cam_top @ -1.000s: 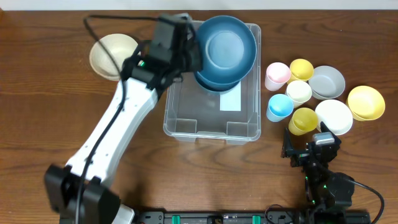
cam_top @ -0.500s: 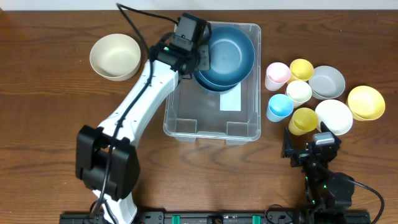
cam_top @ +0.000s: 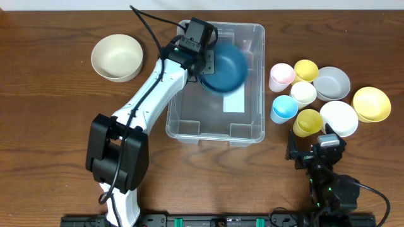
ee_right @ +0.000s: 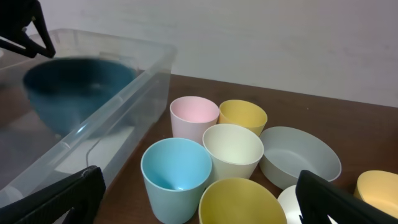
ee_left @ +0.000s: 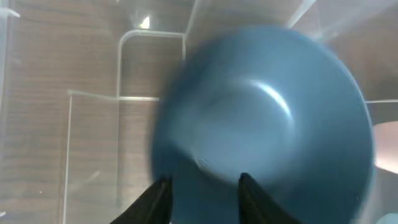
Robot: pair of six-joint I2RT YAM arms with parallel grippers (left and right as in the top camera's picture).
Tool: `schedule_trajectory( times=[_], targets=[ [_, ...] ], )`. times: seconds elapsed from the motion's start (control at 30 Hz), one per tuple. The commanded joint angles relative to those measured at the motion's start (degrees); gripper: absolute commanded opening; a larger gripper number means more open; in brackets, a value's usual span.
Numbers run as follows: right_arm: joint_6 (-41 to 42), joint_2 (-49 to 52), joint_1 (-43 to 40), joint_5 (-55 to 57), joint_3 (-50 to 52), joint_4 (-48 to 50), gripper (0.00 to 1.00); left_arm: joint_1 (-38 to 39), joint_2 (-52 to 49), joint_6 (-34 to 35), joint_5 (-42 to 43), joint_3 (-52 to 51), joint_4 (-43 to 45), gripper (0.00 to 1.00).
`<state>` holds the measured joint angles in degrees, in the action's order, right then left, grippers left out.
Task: Pack container
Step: 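Carry the second teal bowl and stack it in the bin, then move the left gripper back to the cream bowl's rim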
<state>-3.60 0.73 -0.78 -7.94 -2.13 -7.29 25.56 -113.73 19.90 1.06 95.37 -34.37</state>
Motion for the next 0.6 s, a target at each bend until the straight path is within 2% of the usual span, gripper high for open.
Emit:
schedule_trajectory(
  times=[0.0, 0.27, 0.57],
  targets=[
    [-0.33, -0.2, 0.46, 0.0, 0.04, -0.22, 0.99, -0.13, 0.81, -0.37, -0.7, 1.27, -0.74, 0.36],
    [-0.33, -0.2, 0.46, 0.0, 0.04, -0.22, 0.99, -0.44, 8.33, -0.37, -1.09, 1.79, -3.41, 0.36],
    [-0.33, -0.2, 0.46, 0.0, 0.04, -0.22, 0.99, -6.05, 21.46, -0.35, -14.95, 1.79, -13.0, 0.37]
  ],
)
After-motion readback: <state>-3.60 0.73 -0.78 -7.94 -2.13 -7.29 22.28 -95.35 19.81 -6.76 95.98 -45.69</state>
